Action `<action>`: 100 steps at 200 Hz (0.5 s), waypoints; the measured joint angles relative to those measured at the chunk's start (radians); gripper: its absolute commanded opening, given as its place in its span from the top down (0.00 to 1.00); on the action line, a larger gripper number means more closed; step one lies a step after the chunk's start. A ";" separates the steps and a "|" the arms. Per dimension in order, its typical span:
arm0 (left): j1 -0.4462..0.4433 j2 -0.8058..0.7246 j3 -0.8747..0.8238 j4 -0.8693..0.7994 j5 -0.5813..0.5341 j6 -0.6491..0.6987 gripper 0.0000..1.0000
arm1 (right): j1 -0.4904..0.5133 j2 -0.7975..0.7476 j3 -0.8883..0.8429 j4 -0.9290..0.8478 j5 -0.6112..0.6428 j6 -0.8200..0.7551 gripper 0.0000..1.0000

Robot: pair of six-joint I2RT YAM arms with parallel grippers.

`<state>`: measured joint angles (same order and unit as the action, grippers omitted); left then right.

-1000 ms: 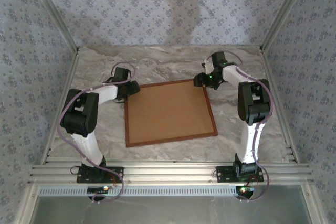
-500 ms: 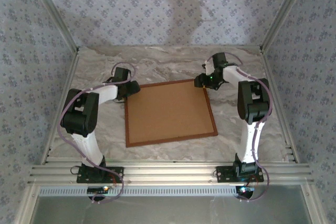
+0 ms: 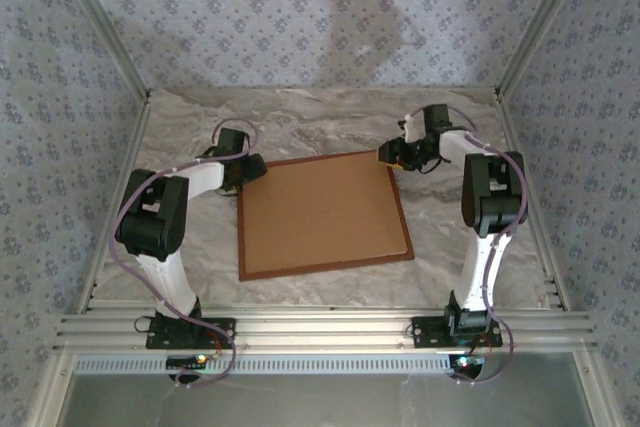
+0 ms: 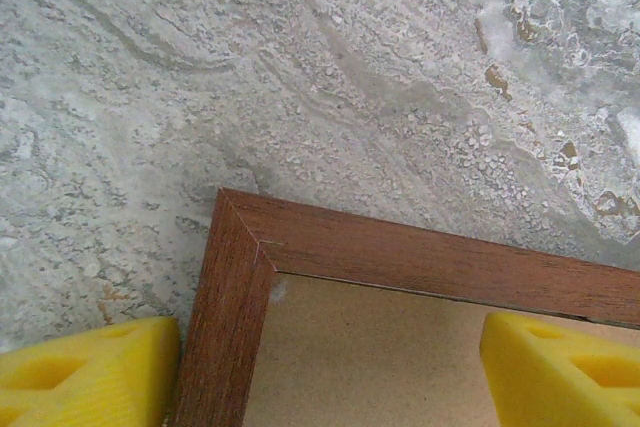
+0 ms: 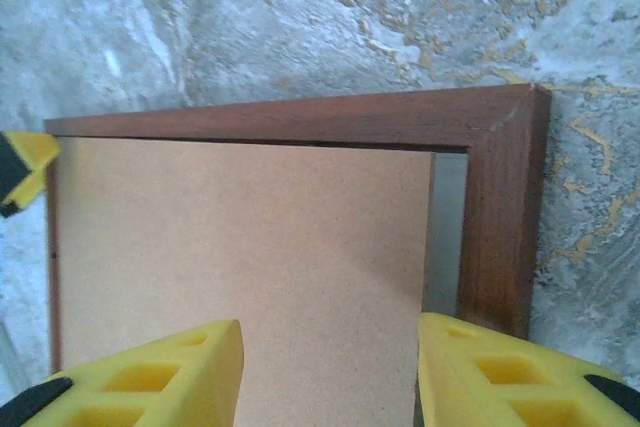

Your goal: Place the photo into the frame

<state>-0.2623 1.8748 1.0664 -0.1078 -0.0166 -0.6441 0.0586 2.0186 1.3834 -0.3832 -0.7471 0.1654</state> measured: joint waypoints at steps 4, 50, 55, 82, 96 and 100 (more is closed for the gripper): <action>0.000 0.000 0.000 0.000 0.000 0.000 0.21 | -0.003 -0.007 -0.005 0.005 -0.007 0.003 0.52; 0.000 0.000 0.001 -0.001 0.000 0.000 0.21 | -0.021 -0.112 -0.082 0.127 -0.105 0.022 0.51; 0.000 0.000 0.001 -0.001 0.000 0.000 0.21 | -0.021 -0.124 -0.095 0.151 -0.111 0.029 0.52; 0.000 0.000 0.002 -0.001 0.000 -0.001 0.21 | -0.019 -0.188 -0.153 0.280 -0.142 0.083 0.51; 0.000 0.000 0.002 0.000 0.001 -0.002 0.21 | -0.012 -0.213 -0.180 0.354 -0.141 0.119 0.51; 0.000 0.000 0.002 0.000 0.002 -0.004 0.21 | -0.010 -0.221 -0.188 0.375 -0.138 0.134 0.51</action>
<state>-0.2623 1.8748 1.0683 -0.1078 -0.0147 -0.6479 0.0486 1.7977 1.1950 -0.0082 -0.8856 0.2993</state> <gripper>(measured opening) 0.788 0.492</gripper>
